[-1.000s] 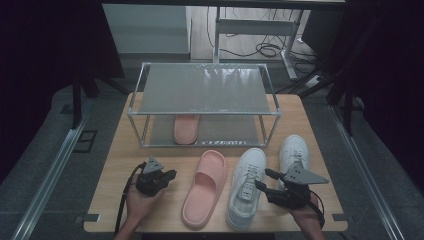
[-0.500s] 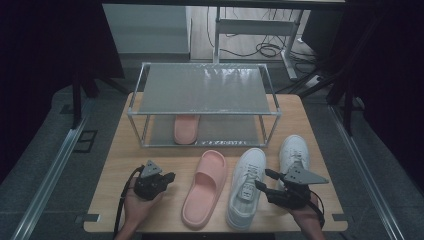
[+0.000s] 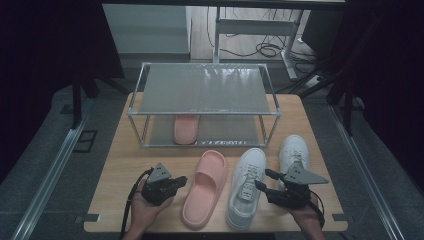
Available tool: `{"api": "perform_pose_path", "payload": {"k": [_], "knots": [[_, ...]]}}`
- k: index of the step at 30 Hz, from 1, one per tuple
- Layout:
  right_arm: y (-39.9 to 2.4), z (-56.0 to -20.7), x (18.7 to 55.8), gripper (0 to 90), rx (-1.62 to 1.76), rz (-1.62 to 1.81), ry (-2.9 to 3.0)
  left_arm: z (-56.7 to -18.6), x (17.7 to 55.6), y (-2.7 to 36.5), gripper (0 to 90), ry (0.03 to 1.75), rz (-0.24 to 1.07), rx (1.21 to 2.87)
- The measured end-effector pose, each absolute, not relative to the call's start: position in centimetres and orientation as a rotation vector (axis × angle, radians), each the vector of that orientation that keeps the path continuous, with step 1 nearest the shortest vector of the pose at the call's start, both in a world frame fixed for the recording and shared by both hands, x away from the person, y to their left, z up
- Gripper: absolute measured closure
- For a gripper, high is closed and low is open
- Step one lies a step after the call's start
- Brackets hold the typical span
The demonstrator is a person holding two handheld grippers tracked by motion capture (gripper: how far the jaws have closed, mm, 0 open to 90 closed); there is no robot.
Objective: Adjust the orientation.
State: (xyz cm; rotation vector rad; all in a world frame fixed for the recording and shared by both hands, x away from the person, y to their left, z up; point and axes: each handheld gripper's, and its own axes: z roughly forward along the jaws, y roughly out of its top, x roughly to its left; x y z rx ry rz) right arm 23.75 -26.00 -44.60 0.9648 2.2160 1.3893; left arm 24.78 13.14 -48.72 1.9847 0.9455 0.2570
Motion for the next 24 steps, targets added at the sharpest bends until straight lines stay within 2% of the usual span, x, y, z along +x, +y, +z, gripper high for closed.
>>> {"api": "perform_pose_path", "payload": {"k": [12,24], "knots": [[-25.9,-44.7,23.8,44.6,0.959,1.387,2.221,-49.9,25.3,10.0,86.9,0.902,0.19,2.06],[-26.0,-44.7,23.8,44.6,0.965,1.386,2.218,-51.2,26.1,9.6,88.8,0.934,0.206,2.073]]}}
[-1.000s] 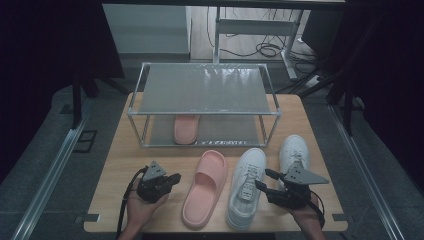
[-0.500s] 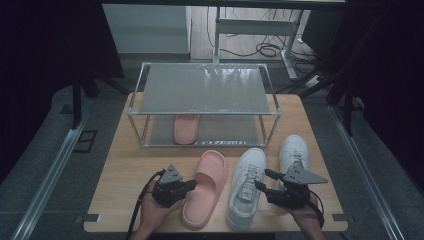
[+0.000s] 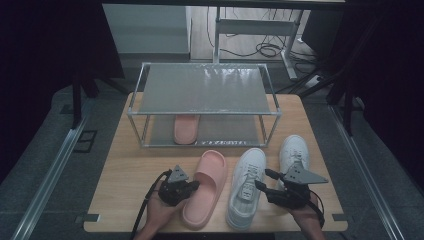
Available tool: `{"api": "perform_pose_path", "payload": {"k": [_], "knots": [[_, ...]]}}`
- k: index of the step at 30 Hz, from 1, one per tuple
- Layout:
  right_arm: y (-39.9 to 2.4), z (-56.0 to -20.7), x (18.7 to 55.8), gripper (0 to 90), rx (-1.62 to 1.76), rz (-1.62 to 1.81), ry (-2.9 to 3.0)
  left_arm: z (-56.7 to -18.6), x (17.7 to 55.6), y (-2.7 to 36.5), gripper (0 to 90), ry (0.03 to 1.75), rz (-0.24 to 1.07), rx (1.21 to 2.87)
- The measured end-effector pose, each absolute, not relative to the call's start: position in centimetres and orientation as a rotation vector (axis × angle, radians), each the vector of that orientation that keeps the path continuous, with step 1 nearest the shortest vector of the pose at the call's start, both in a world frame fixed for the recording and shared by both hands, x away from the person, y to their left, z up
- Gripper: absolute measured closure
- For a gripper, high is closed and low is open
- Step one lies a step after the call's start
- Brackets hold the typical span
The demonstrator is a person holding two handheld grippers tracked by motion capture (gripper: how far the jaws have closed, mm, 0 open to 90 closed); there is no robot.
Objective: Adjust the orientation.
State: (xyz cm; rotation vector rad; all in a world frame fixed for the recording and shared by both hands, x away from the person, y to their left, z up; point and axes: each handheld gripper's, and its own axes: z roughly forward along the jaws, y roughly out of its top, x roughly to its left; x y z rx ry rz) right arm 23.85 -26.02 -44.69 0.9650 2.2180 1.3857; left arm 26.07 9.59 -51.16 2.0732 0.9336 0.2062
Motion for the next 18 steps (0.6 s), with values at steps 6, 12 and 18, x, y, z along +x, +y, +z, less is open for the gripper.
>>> {"api": "perform_pose_path", "payload": {"k": [6,12,18], "knots": [[-26.0,-44.7,23.9,44.6,0.963,1.389,2.215,-51.2,26.3,9.4,90.0,0.936,0.215,2.068],[-26.0,-44.7,23.9,44.6,0.964,1.387,2.216,-51.2,26.5,9.8,90.0,0.952,0.237,2.062],[-25.9,-44.8,23.9,44.5,0.961,1.384,2.221,-51.1,26.8,10.7,90.0,0.977,0.245,2.047]]}}
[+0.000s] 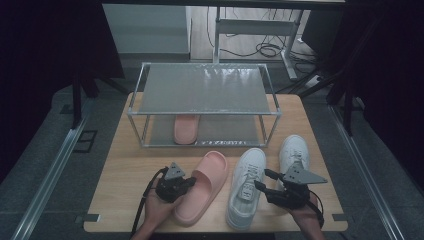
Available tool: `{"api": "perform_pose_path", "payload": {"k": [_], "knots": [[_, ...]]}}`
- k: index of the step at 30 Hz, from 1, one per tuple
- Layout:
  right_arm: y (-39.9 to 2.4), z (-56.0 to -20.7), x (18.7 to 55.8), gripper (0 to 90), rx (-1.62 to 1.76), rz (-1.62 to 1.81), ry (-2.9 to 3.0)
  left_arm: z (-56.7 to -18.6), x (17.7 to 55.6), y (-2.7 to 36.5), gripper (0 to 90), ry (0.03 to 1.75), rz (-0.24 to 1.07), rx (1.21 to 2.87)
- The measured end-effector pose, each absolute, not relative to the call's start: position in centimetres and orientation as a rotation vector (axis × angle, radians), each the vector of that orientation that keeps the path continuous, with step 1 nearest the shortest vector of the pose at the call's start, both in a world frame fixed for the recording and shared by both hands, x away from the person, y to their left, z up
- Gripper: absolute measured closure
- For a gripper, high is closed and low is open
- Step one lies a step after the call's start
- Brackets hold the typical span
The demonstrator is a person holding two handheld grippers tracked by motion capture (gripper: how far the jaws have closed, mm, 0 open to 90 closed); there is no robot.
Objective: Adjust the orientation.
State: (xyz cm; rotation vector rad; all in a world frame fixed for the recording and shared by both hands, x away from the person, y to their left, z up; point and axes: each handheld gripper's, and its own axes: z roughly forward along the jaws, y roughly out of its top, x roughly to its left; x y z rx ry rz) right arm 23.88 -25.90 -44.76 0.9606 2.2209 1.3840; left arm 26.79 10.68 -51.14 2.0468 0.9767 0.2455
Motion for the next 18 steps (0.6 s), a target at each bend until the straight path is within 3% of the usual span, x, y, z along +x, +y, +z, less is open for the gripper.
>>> {"api": "perform_pose_path", "payload": {"k": [14,18], "knots": [[-25.7,-45.0,23.9,44.5,0.96,1.375,2.233,-50.8,27.3,12.4,88.5,1.022,0.271,2.01],[-25.8,-45.0,23.9,44.6,0.963,1.376,2.231,-50.2,26.7,12.3,83.4,0.998,0.24,1.996]]}}
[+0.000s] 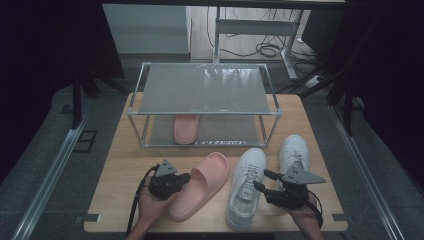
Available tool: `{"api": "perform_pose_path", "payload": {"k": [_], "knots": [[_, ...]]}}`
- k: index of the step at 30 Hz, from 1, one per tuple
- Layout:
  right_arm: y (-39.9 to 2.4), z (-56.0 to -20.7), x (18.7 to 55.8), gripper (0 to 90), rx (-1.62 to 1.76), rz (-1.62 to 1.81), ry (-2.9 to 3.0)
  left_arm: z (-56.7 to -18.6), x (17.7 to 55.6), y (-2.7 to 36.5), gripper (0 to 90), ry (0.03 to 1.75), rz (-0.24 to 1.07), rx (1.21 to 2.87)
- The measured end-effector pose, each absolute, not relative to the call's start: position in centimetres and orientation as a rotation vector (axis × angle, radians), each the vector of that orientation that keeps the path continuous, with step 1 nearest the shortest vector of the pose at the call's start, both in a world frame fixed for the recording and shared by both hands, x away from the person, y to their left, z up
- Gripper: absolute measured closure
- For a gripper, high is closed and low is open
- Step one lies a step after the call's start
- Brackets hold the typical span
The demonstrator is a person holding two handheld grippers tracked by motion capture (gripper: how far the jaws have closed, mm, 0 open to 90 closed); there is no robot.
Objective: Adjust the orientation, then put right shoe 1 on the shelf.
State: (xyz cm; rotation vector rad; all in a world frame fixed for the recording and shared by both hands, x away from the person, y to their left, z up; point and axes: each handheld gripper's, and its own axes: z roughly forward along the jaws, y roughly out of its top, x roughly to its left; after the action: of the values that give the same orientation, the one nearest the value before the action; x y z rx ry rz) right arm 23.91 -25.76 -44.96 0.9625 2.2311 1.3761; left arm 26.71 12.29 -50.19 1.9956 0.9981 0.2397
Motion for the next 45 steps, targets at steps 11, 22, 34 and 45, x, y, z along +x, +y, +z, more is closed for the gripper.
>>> {"api": "perform_pose_path", "payload": {"k": [11,22,34,45], "knots": [[-25.8,-44.9,23.8,44.5,0.965,1.376,2.224,-49.7,24.9,12.5,62.0,0.974,0.201,1.991],[-25.9,-44.9,23.8,44.5,0.963,1.379,2.221,-49.6,24.2,11.4,54.8,0.954,0.172,2.026],[-25.8,-44.8,23.7,44.5,0.963,1.377,2.219,-50.2,24.5,9.1,57.3,0.928,0.137,2.082],[-25.8,-44.8,23.7,44.5,0.963,1.379,2.219,-50.4,25.2,7.0,64.5,0.92,0.138,2.107]]}}
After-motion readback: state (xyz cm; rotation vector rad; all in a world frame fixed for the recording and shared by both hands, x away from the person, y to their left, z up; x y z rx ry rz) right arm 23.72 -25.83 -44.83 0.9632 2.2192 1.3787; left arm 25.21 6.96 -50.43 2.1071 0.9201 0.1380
